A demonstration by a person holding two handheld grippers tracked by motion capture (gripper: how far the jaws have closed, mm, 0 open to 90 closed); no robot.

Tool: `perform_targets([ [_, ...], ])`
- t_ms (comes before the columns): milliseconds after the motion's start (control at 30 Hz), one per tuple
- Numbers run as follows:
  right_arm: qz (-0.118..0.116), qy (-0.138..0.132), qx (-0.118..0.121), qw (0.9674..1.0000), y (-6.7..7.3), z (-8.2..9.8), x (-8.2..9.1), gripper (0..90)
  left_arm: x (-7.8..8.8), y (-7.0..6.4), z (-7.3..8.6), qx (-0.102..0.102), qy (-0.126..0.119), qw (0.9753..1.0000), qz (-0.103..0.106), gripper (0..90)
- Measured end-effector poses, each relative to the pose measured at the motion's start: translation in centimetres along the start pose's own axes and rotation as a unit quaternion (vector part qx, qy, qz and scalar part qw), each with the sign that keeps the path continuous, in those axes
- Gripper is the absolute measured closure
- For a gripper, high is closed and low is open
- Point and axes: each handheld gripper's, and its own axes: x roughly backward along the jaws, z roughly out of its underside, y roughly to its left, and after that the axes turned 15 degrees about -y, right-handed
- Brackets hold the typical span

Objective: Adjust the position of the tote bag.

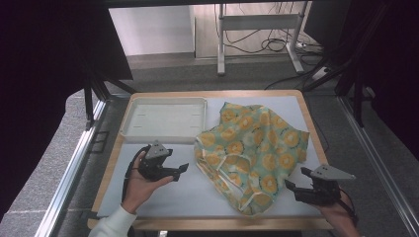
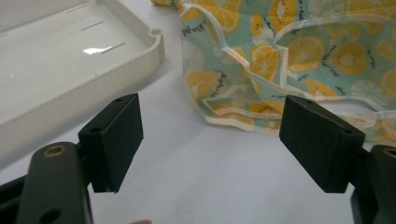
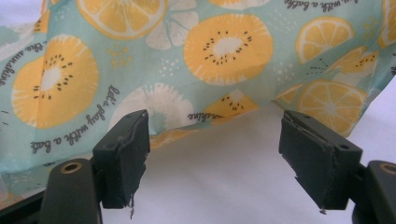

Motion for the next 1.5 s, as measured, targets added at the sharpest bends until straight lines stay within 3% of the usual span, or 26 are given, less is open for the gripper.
perform_targets([
  [567,0.005,0.0,0.008,1.0,0.1,-0.1,0.2,25.2,-1.3,-0.3,-2.6,-0.005,-0.015,0.9996,0.022,21.9],
  [833,0.004,0.005,0.011,0.9999,0.1,0.0,0.1,25.0,-2.0,-0.1,-3.5,-0.007,-0.01,0.9995,0.03,22.6],
  [1500,0.007,0.009,0.012,0.9999,0.1,0.2,0.0,25.0,-4.2,0.3,-5.6,-0.014,0.006,0.9995,0.027,24.4],
])
